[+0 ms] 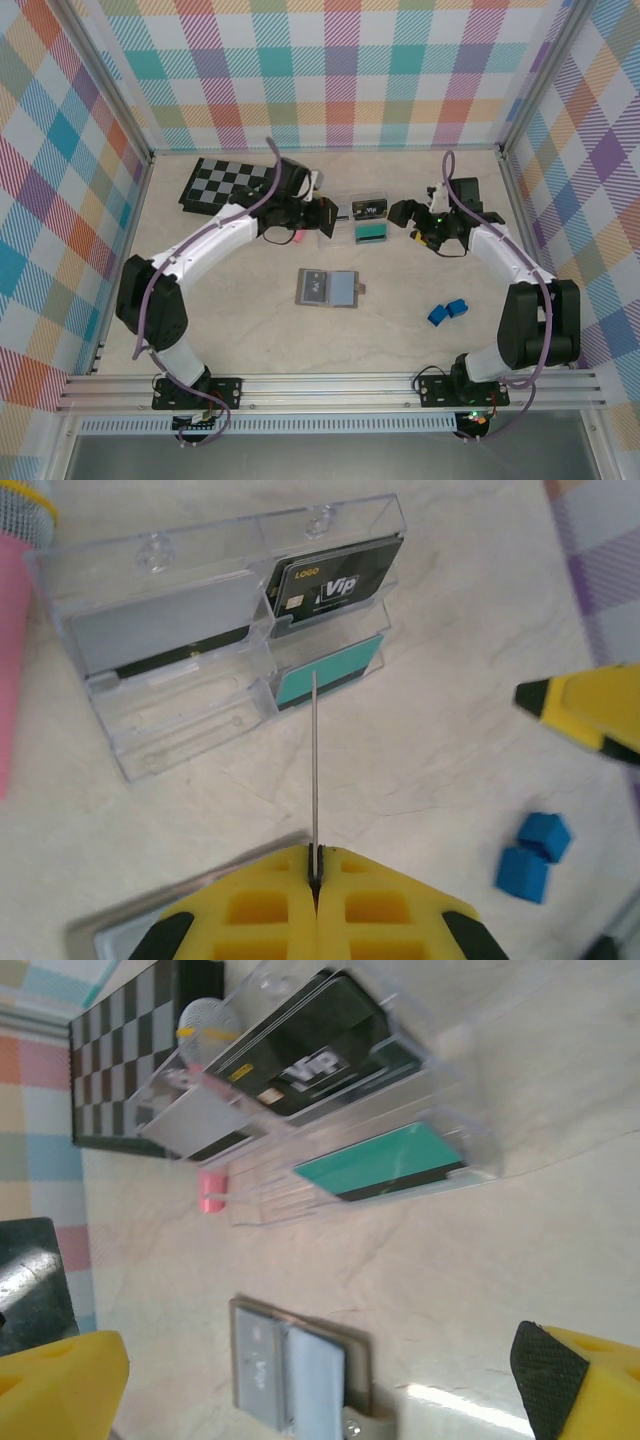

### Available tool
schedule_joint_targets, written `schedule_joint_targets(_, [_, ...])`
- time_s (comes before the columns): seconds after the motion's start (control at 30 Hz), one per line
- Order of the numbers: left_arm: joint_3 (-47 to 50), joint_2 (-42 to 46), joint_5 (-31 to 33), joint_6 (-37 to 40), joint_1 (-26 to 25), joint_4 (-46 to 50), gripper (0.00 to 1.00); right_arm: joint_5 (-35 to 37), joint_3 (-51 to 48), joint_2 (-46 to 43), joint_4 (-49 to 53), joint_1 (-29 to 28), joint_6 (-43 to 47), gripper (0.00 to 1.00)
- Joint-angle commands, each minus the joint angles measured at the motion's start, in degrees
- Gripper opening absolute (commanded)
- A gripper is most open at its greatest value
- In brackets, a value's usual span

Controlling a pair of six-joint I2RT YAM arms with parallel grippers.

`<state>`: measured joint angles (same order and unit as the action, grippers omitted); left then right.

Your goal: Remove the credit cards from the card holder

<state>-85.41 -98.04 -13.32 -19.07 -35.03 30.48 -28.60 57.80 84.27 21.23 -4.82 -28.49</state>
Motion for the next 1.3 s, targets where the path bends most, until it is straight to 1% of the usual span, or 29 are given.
schedule_joint_targets(0.0, [-5.01, -3.70, 4.91, 14.81, -3.02, 4.89, 0.00, 2.26, -1.14, -1.08, 1.79, 0.98, 2.82, 1.00])
schedule_joint_targets(0.07, [-8.38, -6.11, 4.39, 19.96, -3.74, 3.99, 0.00, 2.58, -1.53, -1.29, 1.84, 1.25, 2.91, 1.00])
schedule_joint_targets(0.2, [-16.90, -11.29, -0.62, 27.80, -3.95, 5.60, 0.00, 3.47, -2.10, -1.81, 2.45, 2.08, 2.79, 1.00])
schedule_joint_targets(0.3, [-20.30, -13.82, -4.25, 34.92, -4.51, 5.04, 0.00, 3.16, -3.44, -2.67, 2.23, 2.40, 2.50, 1.00])
schedule_joint_targets(0.37, [-21.67, -15.24, -5.47, 40.27, -4.96, 4.52, 0.00, 3.14, -4.39, -3.27, 2.21, 2.60, 2.47, 1.00])
schedule_joint_targets(0.5, [-25.40, -18.69, -3.75, 49.01, -5.18, 5.24, 0.00, 2.70, -5.98, -4.74, 2.71, 3.01, 2.67, 1.00])
schedule_joint_targets(0.63, [-33.28, -23.93, -0.21, 54.78, -5.17, 10.49, 0.00, 1.83, -7.31, -6.08, 3.07, 3.15, 2.83, 1.00])
schedule_joint_targets(0.77, [-41.46, -29.04, -0.11, 59.43, -5.18, 16.08, 0.00, 1.35, -8.04, -6.83, 3.45, 3.22, 2.72, 1.00])
schedule_joint_targets(0.87, [-42.87, -30.65, -1.06, 65.90, -5.32, 17.00, 0.00, 1.24, -8.25, -7.63, 4.08, 3.17, 2.65, 1.00])
schedule_joint_targets(0.97, [-44.38, -32.08, -0.18, 67.20, -5.17, 15.95, 0.00, 1.35, -8.45, -8.62, 4.73, 3.16, 2.67, 1.00])
schedule_joint_targets(1.27, [-50.89, -38.62, 3.20, 69.19, -5.23, 16.94, 0.00, 1.19, -8.85, -10.18, 5.65, 3.22, 2.27, 1.00])
